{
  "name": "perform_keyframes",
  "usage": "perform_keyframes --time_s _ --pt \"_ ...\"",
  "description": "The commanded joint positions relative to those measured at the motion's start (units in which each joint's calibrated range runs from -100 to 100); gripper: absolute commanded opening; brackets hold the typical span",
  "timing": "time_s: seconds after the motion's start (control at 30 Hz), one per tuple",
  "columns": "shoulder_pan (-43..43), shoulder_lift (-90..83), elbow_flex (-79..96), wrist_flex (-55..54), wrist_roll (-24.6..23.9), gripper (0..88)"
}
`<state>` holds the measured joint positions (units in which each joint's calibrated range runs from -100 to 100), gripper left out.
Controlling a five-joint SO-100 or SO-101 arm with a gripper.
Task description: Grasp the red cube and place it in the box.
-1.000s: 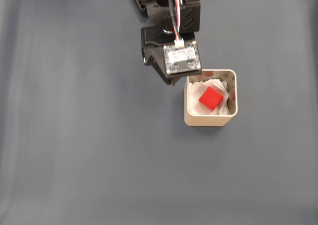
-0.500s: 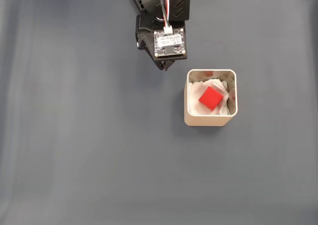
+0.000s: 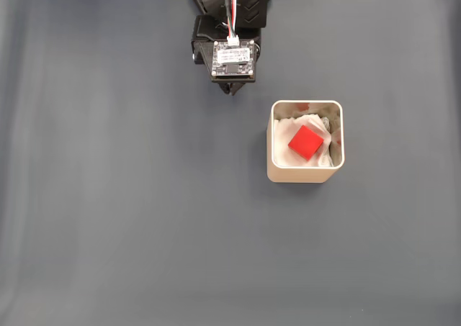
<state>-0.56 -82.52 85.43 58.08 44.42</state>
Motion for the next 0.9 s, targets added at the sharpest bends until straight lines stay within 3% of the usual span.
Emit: perform_keyframes --time_s 0.0,0.53,0.87 --pt "1.0 -1.8 1.1 0.5 -0.2 0.1" --pt "3.0 -12.1 14.0 4.2 0.4 0.1" --pt "1.5 -16.9 14.4 15.3 -0.5 0.1"
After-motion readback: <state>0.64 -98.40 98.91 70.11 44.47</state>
